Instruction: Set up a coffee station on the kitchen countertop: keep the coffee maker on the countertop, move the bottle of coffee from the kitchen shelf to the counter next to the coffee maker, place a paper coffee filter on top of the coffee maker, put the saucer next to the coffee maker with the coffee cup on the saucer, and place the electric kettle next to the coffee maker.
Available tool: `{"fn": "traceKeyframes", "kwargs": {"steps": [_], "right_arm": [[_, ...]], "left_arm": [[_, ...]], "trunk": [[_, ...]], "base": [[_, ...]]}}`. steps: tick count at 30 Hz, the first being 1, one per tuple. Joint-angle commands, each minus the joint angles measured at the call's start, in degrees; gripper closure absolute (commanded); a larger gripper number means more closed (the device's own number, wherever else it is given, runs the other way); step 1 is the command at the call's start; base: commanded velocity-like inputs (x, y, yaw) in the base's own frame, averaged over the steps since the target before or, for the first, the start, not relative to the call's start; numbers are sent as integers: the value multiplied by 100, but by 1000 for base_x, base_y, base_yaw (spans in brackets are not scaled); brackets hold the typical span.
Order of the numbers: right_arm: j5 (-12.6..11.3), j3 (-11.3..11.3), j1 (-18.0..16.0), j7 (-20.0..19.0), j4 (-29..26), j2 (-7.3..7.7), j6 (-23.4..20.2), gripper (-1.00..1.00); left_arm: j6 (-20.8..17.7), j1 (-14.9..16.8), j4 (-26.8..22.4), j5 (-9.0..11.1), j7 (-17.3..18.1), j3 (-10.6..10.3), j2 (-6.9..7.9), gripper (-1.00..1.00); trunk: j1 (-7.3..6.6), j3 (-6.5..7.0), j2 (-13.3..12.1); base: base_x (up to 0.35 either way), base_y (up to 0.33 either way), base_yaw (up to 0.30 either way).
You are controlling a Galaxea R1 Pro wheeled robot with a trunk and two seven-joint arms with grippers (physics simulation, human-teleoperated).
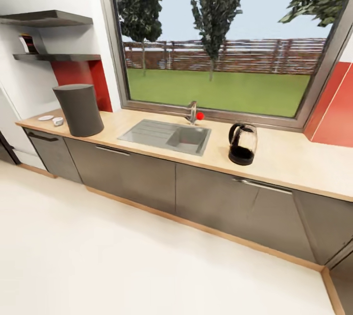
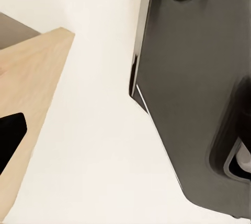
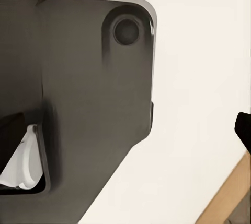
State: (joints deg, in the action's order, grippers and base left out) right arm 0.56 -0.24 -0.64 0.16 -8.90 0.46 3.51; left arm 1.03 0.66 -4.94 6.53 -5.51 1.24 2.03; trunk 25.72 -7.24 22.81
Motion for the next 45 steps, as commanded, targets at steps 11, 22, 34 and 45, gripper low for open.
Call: {"fn": "traceKeyframes", "kwargs": {"steps": [11,22,34,45], "right_arm": [[6,-2,-3,2,3,-1,21,-100],[6,-2,-4,2,11,2,27,-100],[6,-2,-5,2,12,5,27,-100],[6,-2,-3,2,12,0,27,-100]], "left_arm": [[13,5,2,50,-3,16,0,-100],[15,5,2,50,-3,16,-9,-100],[19,5,2,50,-3,16,-4,-100],[18,5,2,50,-3,16,-7,-100]], "trunk": [[6,-56,10],[6,-101,10],[6,-150,10],[6,-195,10]], "base": [[338,0,245],[338,0,245],[338,10,245],[323,151,245]]}}
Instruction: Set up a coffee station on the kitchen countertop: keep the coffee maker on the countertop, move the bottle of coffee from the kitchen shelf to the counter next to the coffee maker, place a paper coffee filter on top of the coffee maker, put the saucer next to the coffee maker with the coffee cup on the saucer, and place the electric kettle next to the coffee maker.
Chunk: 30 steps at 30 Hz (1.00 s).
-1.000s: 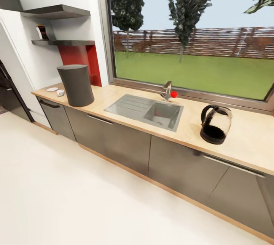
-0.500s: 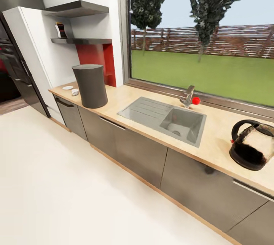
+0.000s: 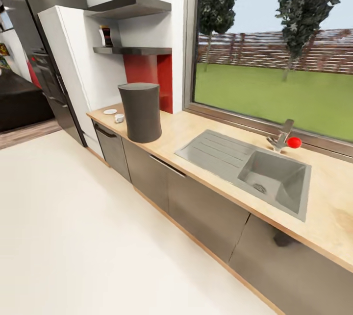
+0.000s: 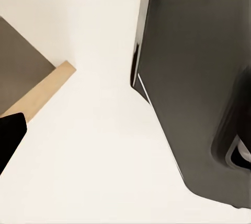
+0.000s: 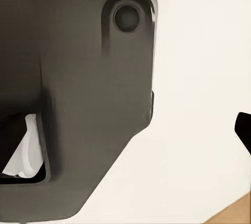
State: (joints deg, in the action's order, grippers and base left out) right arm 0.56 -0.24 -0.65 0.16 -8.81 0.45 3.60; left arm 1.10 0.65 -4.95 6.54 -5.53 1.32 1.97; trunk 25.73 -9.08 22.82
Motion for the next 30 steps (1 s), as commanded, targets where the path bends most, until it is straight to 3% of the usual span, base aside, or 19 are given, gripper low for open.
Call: {"fn": "traceKeyframes", "kwargs": {"steps": [1,30], "right_arm": [[6,-2,0,2,2,0,18,-100],[6,-2,-4,2,-2,-8,9,-100]], "left_arm": [[13,5,3,50,-1,9,-3,-100],[5,5,-206,39,-1,-2,-12,-100]], "trunk": [[6,-15,10],[6,-134,10]], "base": [[313,176,245],[313,159,245]]}}
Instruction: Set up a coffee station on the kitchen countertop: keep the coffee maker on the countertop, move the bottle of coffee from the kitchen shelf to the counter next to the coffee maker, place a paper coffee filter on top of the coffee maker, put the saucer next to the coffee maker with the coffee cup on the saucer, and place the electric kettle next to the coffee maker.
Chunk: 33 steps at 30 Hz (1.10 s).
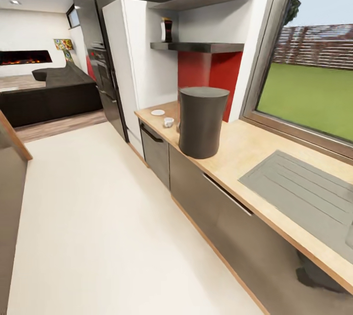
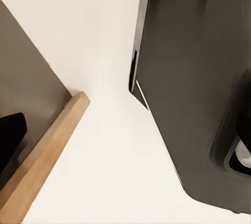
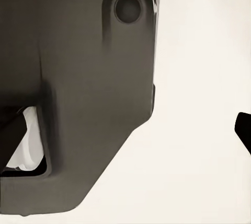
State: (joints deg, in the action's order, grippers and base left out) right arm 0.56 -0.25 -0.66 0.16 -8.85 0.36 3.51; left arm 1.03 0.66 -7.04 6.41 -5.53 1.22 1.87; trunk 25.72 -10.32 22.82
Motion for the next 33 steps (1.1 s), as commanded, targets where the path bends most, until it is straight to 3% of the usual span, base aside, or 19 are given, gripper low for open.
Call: {"fn": "traceKeyframes", "kwargs": {"steps": [1,11,25,33], "right_arm": [[6,-2,-2,2,0,0,18,-100],[6,-3,0,2,-2,-9,22,-100],[10,-9,-2,1,-11,-1,32,-100],[4,-2,-3,-13,-17,7,46,-100]], "left_arm": [[11,4,1,37,-1,4,-2,-100],[11,4,1,10,-1,-5,-1,-100],[13,4,1,9,-1,-8,-18,-100],[11,4,1,9,-1,-8,-9,-100]], "trunk": [[6,-14,10],[6,-35,10],[6,-35,10],[6,-30,10]], "base": [[328,49,245],[333,9,242],[336,5,14],[316,142,0]]}}
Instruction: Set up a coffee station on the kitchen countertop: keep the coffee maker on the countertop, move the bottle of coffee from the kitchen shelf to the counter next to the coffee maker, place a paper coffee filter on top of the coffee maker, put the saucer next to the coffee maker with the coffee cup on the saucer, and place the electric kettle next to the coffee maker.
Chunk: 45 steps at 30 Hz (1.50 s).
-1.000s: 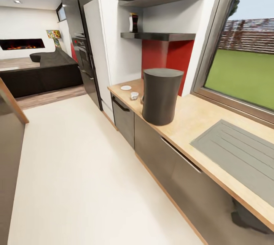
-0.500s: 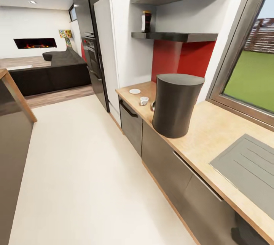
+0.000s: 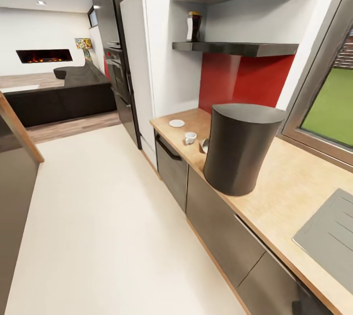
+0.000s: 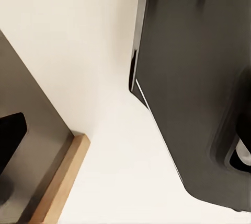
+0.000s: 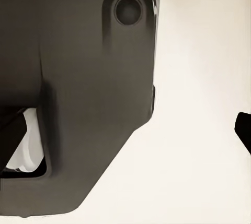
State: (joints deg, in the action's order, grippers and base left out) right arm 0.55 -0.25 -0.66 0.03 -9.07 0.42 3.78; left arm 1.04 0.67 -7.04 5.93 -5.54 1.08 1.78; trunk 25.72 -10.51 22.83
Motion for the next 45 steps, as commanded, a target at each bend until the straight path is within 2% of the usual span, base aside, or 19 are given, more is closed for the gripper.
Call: {"fn": "traceKeyframes", "kwargs": {"steps": [1,8,27,45], "right_arm": [[4,-4,-2,-2,3,1,20,-100],[7,-10,-3,-12,10,0,154,-100],[7,-12,0,12,16,-1,175,-100],[7,-19,0,9,19,1,168,-100]], "left_arm": [[11,3,1,59,0,8,1,-100],[16,3,1,66,0,15,4,-100],[11,3,1,60,0,7,-5,-100],[16,3,-27,58,0,6,-36,-100]], "trunk": [[6,-5,9],[6,47,9],[6,173,9],[6,180,9]], "base": [[306,174,0],[297,201,81],[290,211,182],[294,188,11]]}}
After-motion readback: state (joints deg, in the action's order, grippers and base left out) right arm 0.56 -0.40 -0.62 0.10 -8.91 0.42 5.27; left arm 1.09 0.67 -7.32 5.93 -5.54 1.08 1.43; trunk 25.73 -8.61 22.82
